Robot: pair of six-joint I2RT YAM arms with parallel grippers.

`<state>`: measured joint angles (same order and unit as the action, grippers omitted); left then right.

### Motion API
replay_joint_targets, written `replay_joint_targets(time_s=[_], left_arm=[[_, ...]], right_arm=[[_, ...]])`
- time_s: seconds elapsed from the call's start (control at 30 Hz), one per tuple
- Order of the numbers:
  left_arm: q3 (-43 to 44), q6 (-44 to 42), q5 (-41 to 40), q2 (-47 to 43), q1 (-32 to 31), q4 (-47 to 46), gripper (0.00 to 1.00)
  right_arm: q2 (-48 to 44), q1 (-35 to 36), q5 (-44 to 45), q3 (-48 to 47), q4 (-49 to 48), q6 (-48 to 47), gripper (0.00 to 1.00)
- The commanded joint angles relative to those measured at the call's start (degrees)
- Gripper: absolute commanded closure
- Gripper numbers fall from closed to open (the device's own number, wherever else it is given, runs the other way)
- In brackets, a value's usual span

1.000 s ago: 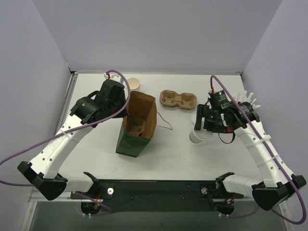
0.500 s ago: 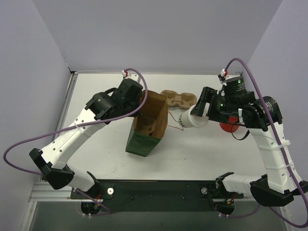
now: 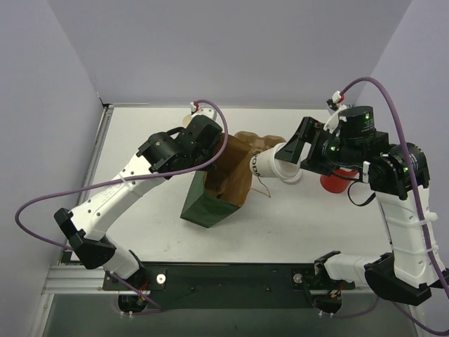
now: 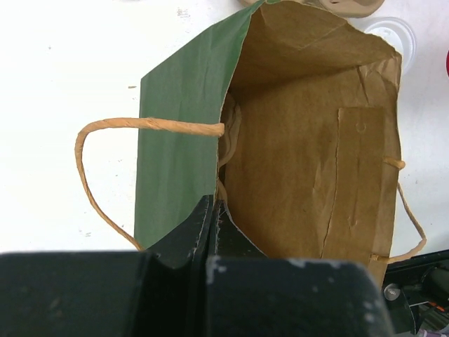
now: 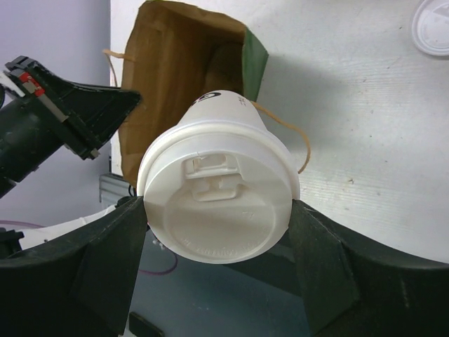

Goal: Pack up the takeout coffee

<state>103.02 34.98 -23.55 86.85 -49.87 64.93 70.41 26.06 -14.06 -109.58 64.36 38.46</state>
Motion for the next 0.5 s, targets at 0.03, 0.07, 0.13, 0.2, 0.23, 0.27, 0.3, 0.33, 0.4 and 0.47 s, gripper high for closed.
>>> replay_joint_targets(time_s=[0.03, 0.07, 0.13, 0.2, 0.23, 0.27, 0.3, 0.33, 0.4, 0.47], left_arm=[[4.54, 1.84, -0.71, 1.65, -1.46, -0.59, 1.0], [5.16, 2.02, -0.62, 2.44, -1.72, -0.33, 1.0], [6.48, 2.46, -0.18, 3.24, -2.69, -0.24, 1.0], [7.98, 2.98, 0.35, 4.29, -3.04, -0.06, 1.0], [8.33, 3.68, 0.43, 4.47, -3.48, -0.06, 1.0], [9.03, 4.04, 0.52, 4.9, -3.66, 0.02, 1.0], [9.12, 4.56, 0.61, 5.08, -3.83, 0.03, 1.0], [9.39, 5.96, 0.61, 5.17, -4.01, -0.06, 1.0], [9.04, 8.07, 0.44, 5.0, -4.36, -0.41, 1.0], [7.73, 11.94, 0.61, 3.95, -5.06, -1.81, 1.0]], right_arm=[[1.13, 2.49, -2.46, 1.03, -3.97, 3.11, 0.46], [2.0, 3.02, -2.55, 0.95, -4.24, 3.38, 0.45], [3.15, 5.12, -1.85, 0.16, -4.77, 3.82, 0.45], [5.17, 7.15, -0.88, -0.54, -5.12, 4.17, 0.45], [5.96, 8.12, -0.44, -1.42, -5.03, 4.43, 0.46], [7.27, 9.87, 1.22, -1.69, -4.86, 4.43, 0.46], [7.81, 10.49, 2.1, -1.86, -4.51, 4.52, 0.46], [8.33, 11.02, 3.16, -1.87, -4.07, 4.78, 0.46], [9.39, 12.17, 5.36, -1.52, -3.54, 4.78, 0.46], [10.44, 12.96, 6.24, -1.16, -2.84, 4.87, 0.47]])
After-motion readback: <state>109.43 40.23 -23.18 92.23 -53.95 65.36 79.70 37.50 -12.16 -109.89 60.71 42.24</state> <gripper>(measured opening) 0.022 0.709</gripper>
